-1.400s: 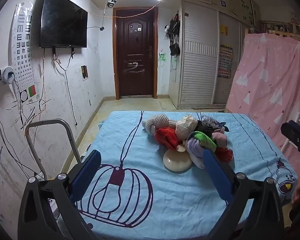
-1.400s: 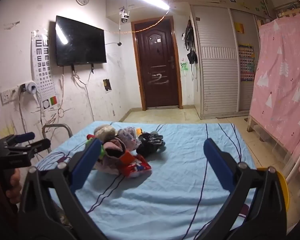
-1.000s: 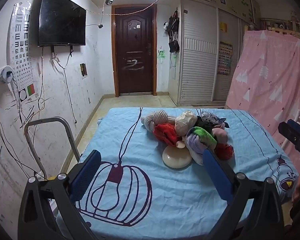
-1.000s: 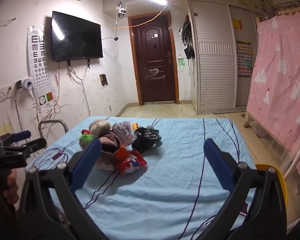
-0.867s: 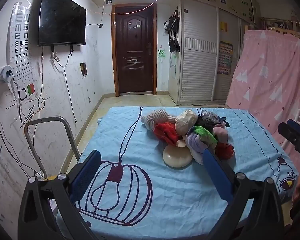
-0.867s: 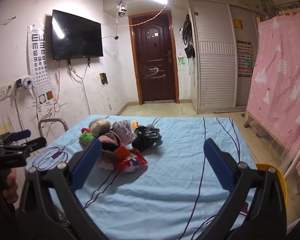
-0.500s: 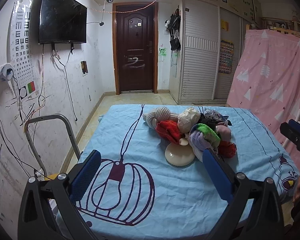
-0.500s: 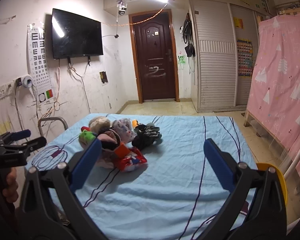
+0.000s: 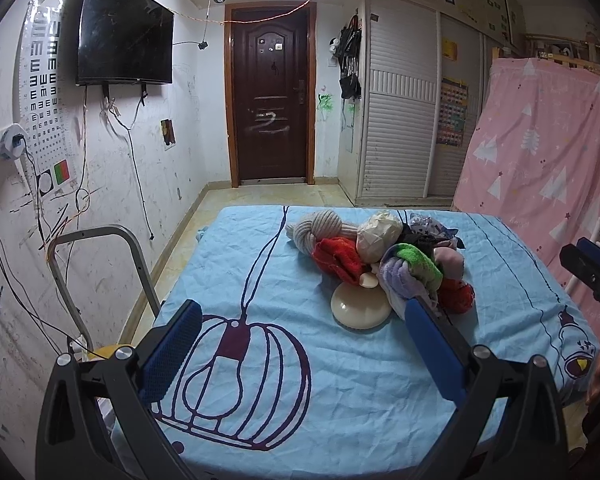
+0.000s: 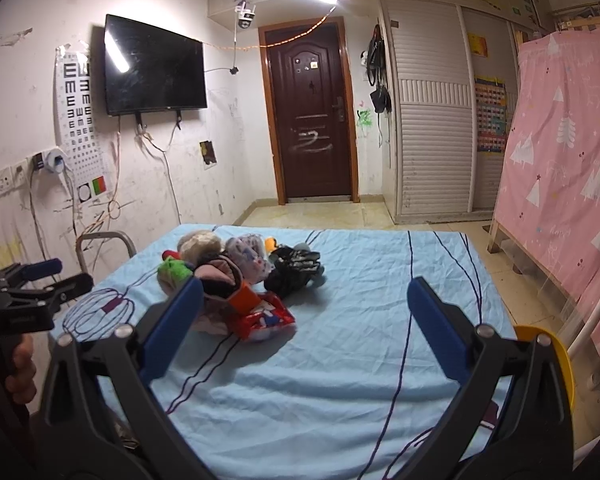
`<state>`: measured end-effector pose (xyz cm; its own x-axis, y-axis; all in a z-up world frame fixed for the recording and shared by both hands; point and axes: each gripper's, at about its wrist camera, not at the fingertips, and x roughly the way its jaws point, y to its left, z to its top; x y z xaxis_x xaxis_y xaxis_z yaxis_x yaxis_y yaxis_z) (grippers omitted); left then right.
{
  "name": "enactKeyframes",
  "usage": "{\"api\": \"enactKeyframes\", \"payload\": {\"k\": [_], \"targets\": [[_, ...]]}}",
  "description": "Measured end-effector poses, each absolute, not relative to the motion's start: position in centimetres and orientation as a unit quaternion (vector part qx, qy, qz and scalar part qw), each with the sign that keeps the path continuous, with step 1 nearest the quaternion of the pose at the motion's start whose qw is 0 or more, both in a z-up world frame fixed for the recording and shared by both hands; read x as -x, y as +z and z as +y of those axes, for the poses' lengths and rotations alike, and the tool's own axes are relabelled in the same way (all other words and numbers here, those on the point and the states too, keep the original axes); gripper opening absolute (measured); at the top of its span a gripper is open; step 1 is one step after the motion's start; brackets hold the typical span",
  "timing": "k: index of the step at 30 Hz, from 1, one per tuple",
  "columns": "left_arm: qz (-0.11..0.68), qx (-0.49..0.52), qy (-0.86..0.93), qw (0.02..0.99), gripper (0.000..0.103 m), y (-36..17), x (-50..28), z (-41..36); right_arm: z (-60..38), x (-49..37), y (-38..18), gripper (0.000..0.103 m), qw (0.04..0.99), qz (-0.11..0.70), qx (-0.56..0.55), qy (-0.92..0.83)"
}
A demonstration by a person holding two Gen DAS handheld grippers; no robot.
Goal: Collect trash
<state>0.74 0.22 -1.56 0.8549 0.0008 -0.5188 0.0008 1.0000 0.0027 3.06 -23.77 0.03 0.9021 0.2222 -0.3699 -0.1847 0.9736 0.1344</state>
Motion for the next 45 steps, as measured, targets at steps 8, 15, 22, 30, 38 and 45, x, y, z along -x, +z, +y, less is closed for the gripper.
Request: {"api": "enactKeyframes", "payload": {"k": [8, 15, 22, 30, 38, 45], "targets": [[0.27, -0.002, 0.0, 0.963, 0.093, -1.62, -0.72, 0.18, -23.74, -3.09, 0.05, 0.098, 0.974, 0.196, -0.047, 0.105], [0.27, -0.001, 0.0, 0.963, 0.093, -1.62, -0.74, 0.18, -23.7, -3.07, 0.07, 0.098, 0.974, 0.197, -0.046, 0.105], [0.27, -0.002, 0.0, 0.963, 0.093, -1.62, -0.73, 0.19, -23.65, -3.03, 0.03, 0.098, 0.974, 0.197, -0.046, 0.104], [0.271, -0.002, -0.001, 0.963, 0.093, -1.66, -0.73, 0.14, -23.64, -3.09, 0.1, 0.098, 0.974, 0.198, -0.045, 0.104], [0.271, -0.002, -0.001, 0.963, 0.093, -1.68, -0.72, 0.13, -23.61, -3.1, 0.09, 0.098, 0.973, 0.199, -0.045, 0.104], [0.271, -0.001, 0.0, 0.963, 0.093, -1.73, -0.73, 0.09, -23.49, -3.01, -0.26, 0.098, 0.973, 0.2, -0.045, 0.105]]}}
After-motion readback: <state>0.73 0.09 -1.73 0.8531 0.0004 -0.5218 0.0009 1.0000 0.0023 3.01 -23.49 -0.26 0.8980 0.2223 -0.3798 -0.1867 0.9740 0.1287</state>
